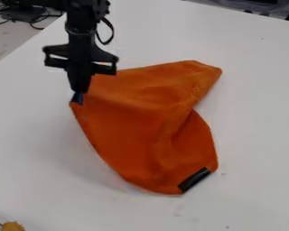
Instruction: Move the cloth to the left of the table
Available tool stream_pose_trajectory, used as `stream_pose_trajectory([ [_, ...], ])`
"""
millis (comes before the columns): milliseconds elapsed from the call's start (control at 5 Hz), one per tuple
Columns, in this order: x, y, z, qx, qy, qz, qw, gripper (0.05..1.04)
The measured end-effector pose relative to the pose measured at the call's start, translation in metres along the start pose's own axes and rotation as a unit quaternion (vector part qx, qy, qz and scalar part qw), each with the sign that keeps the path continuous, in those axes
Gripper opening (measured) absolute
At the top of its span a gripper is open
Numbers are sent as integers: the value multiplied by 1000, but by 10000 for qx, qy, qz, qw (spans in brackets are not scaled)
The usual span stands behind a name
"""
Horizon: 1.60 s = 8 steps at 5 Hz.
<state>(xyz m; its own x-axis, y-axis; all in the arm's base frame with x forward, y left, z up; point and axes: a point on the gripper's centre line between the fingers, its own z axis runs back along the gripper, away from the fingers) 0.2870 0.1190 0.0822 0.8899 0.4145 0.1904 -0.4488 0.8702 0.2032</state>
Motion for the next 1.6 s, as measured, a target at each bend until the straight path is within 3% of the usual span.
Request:
stream_pose_trajectory([
  [200, -1, 34, 7, 101, 11, 120, 9999, 62],
  [400, -13, 59, 8, 33, 10, 368, 9993, 62],
  [600, -29, 75, -8, -174, 78, 622, 9979, 62],
  [1000, -58, 91, -32, -272, 152, 958, 9949, 87],
  [1200, -67, 93, -39, -130, 121, 899, 9958, 245],
  [1400, -65, 94, -32, 238, 98, 830, 9962, 511],
  [1600, -50, 90, -2, 462, -160, 687, 9964, 813],
])
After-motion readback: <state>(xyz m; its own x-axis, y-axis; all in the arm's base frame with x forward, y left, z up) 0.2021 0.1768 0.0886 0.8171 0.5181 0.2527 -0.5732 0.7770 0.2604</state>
